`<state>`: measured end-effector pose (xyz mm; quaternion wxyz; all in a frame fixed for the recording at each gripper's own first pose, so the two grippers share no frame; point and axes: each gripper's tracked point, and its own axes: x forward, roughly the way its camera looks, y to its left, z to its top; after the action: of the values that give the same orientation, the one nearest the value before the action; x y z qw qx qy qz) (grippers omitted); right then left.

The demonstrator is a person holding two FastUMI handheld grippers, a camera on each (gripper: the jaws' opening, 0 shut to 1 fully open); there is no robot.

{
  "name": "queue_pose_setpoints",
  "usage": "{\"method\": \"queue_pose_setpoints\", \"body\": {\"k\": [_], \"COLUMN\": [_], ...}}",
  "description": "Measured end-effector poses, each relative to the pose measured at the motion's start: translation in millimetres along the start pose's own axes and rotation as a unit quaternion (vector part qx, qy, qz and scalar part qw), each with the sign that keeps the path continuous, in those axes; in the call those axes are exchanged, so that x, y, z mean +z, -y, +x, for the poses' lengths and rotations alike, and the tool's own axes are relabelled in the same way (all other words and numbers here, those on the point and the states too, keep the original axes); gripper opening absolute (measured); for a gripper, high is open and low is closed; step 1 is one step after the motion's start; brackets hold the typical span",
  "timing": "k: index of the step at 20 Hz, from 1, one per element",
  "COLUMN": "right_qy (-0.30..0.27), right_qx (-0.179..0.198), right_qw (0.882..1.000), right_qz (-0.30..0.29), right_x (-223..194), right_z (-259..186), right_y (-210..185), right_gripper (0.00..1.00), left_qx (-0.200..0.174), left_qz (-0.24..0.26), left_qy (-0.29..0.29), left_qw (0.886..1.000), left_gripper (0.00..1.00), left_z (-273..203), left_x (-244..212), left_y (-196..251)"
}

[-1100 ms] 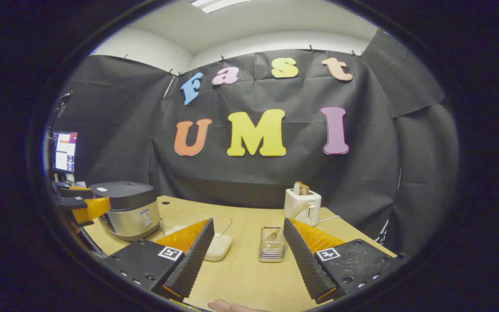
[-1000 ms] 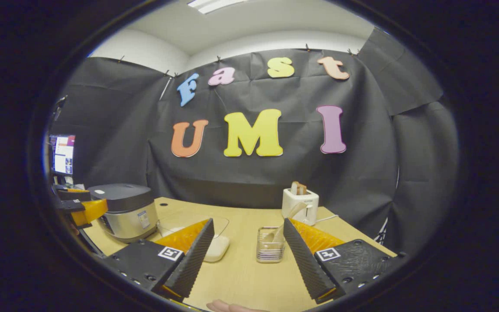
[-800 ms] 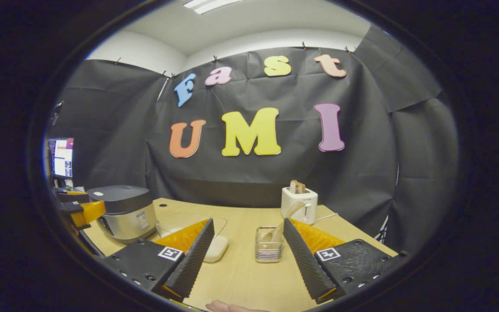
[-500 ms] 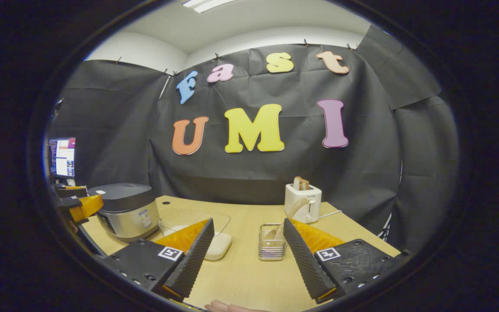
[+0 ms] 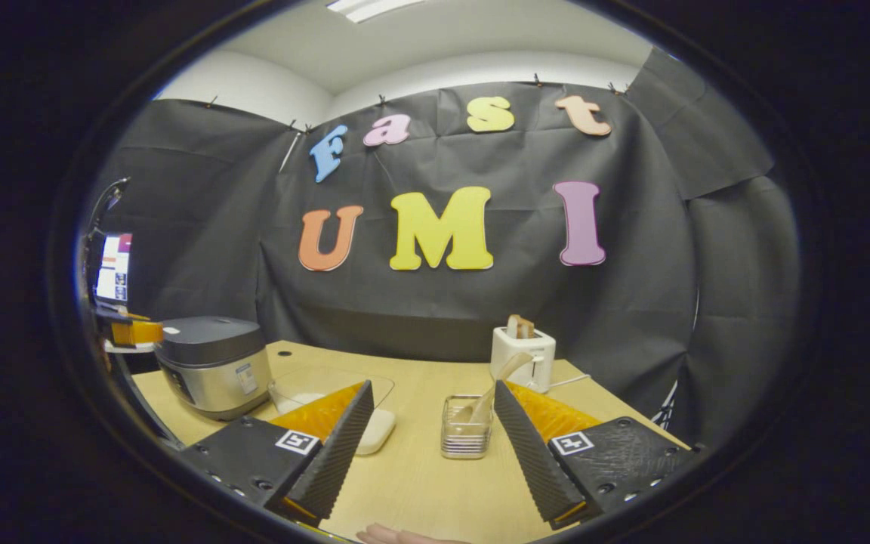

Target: Close the left gripper, press the button to open the rice cooker; take a wooden spoon from the chopstick holder with the right hand, scoop a spoonful of rice and pour it into the rice cooker, then put the wooden spoon back into the chopstick holder.

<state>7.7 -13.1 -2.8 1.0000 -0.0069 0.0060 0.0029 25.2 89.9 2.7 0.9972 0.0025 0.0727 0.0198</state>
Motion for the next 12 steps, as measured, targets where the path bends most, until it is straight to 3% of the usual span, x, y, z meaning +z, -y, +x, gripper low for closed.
{"method": "queue_pose_setpoints", "body": {"k": [2,6,8,12], "right_qy": [-0.008,-0.007,-0.004,0.004], "right_qx": [0.001,-0.001,-0.004,-0.008], "right_qw": [1.000,1.000,1.000,1.000], "right_qz": [-0.005,-0.001,-0.002,0.006], "right_x": [-5.9,-2.3,-0.2,7.5], "right_z": [1.4,0.7,-1.4,-4.7], "right_y": [-1.6,1.5,5.3,12.1], "right_gripper": [0.96,0.96,0.96,0.96], "left_qx": [0.004,-0.003,-0.013,-0.024], "left_qz": [0.010,0.006,-0.003,-0.021], "left_qy": [-0.025,-0.078,-0.104,-0.136], "left_qw": [1.000,0.997,0.994,0.990], "left_gripper": [0.34,0.08,0.03,0.03], "left_z": [12.3,36.3,45.6,58.3], "left_x": [3.7,3.5,-1.0,-9.5], "left_y": [-20.1,-42.6,-42.7,-42.3]}}
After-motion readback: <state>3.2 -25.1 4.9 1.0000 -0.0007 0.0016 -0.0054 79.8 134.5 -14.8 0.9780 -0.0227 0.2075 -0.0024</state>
